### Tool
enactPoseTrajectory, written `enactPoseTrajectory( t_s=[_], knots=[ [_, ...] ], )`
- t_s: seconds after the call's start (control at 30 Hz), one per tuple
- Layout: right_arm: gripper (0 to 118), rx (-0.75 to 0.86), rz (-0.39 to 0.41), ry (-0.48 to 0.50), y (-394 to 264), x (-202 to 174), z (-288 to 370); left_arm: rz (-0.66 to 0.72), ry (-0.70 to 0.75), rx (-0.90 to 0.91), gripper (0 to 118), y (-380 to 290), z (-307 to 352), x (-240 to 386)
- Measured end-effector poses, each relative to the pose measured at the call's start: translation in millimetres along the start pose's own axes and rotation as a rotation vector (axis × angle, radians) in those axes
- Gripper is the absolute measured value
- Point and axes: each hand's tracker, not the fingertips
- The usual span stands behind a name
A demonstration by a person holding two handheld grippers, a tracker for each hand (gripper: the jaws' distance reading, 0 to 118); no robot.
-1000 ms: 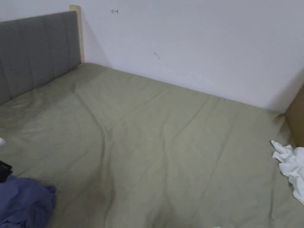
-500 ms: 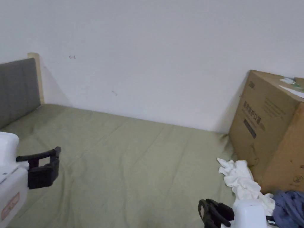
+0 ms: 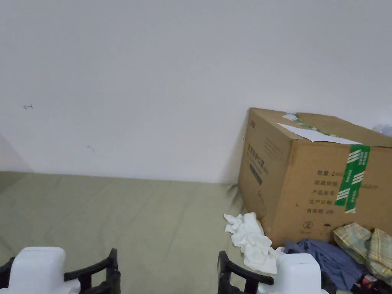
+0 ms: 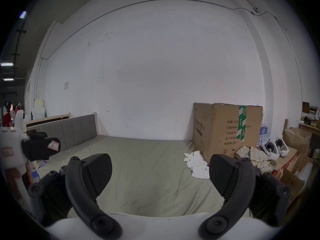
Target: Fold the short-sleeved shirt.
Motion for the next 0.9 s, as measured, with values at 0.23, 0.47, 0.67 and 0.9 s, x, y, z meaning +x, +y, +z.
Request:
enactPoseTrajectory(
  t_s=[0.23,0.47,0.67,0.9],
  knots=[
    [118,-0.028,0.004,0.044,0.3,-3.1,4.8,0.011,-0.015,-0.007,117,2.4,11.2,7.2],
    [118,0.002,0.037,0.037,3.7,-10.9,8.2,0.009,-0.018,-0.014,118,5.7,14.6,6.8],
    [118,0.005,0.002,0.058,10.4,-12.2,9.1,0.054,-0.061,-0.012,118,12.3,16.9,2.9],
    [118,0.022,0.032,0.023,15.8,-11.7,13.5,0.048,-0.110,-0.039,118,16.5,15.5,1.7]
  ],
)
